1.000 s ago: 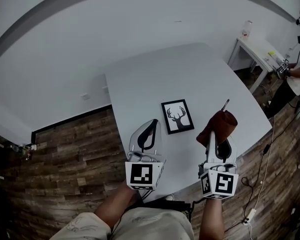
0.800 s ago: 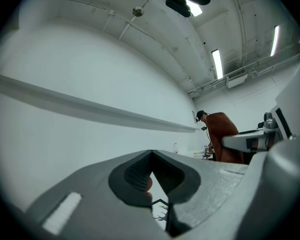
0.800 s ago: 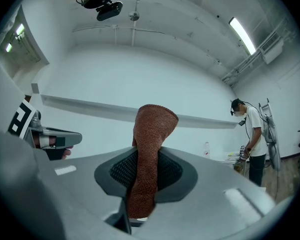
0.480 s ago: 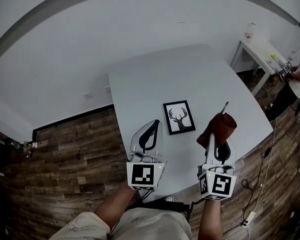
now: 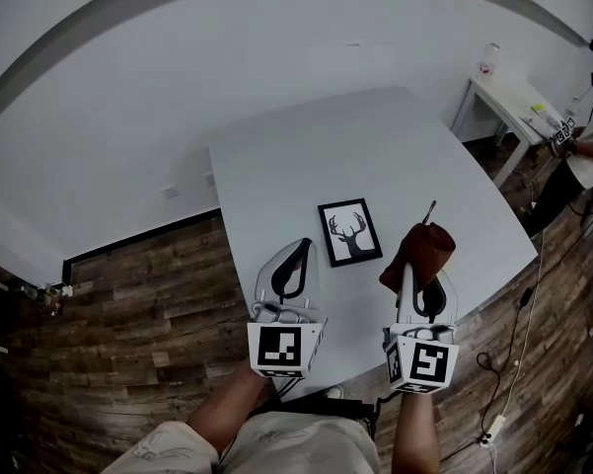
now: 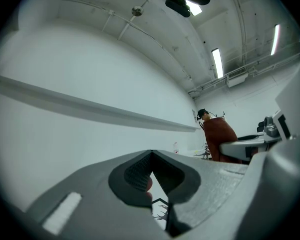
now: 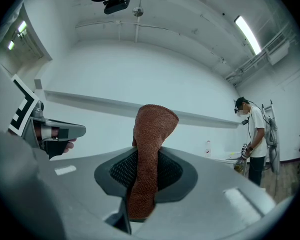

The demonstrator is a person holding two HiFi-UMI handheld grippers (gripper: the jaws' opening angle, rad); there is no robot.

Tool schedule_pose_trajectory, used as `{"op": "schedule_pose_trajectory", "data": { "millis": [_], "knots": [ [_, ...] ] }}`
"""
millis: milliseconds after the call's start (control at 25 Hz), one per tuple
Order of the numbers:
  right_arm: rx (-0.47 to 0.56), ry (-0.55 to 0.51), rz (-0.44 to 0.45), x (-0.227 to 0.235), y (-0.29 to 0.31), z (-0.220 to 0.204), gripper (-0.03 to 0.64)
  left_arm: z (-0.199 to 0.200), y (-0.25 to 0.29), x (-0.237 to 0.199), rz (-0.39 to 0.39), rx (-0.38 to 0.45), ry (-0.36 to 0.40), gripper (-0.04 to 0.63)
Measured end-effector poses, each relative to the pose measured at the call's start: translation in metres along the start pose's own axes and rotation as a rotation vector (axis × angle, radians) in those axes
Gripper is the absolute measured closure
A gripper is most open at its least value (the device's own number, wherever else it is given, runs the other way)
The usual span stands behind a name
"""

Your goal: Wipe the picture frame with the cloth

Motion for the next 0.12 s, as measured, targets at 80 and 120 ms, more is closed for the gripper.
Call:
{"op": "schedule_pose_trajectory", "data": {
  "millis": [80,120],
  "knots": [
    [-0.003,0.003,-0.001,0.0004,0.0002,-0.0010,0.511,0.0007,0.0000,0.0000,0.003,0.005,0.004,0.595],
    [-0.005,0.004,-0.002,0.0007,0.0002,-0.0016,0.511,0.0011,0.0000,0.0000,0.005,0.007,0.006,0.595]
  ]
}}
Point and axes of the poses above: the fingertips, and each gripper's own axes: y forward along the fingers, x to its right, z out of its top, the point moved 9 cm from there along -y, backward along the fingers, and after that the axes turned 1 degree about -x, right-handed, at the moved point
